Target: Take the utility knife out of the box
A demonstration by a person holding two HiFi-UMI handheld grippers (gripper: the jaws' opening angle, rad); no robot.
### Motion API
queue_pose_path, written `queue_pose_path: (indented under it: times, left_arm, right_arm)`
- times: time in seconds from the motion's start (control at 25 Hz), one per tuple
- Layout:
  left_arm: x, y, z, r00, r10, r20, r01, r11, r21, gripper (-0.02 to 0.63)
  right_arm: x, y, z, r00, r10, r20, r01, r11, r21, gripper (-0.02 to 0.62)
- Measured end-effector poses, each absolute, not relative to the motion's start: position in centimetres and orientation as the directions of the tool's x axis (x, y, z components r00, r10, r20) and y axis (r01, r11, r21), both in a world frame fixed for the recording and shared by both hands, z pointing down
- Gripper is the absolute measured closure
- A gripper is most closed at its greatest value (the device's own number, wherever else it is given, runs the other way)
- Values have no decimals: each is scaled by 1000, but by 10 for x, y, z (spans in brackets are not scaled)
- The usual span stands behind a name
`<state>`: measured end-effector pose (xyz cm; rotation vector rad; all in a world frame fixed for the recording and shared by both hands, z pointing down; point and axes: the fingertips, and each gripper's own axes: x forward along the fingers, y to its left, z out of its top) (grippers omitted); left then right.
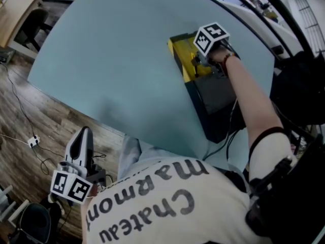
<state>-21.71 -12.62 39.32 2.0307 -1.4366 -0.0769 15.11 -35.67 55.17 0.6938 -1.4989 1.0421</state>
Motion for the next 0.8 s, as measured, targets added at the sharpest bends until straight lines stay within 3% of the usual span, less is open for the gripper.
queue_pose_path:
  times: [0.8]
  left_arm:
    - [-248,-114,399,357,-890,282,-817,-151,557,604]
  right_arm:
    - [157,-359,560,-57,161,985,-900,419,-121,503]
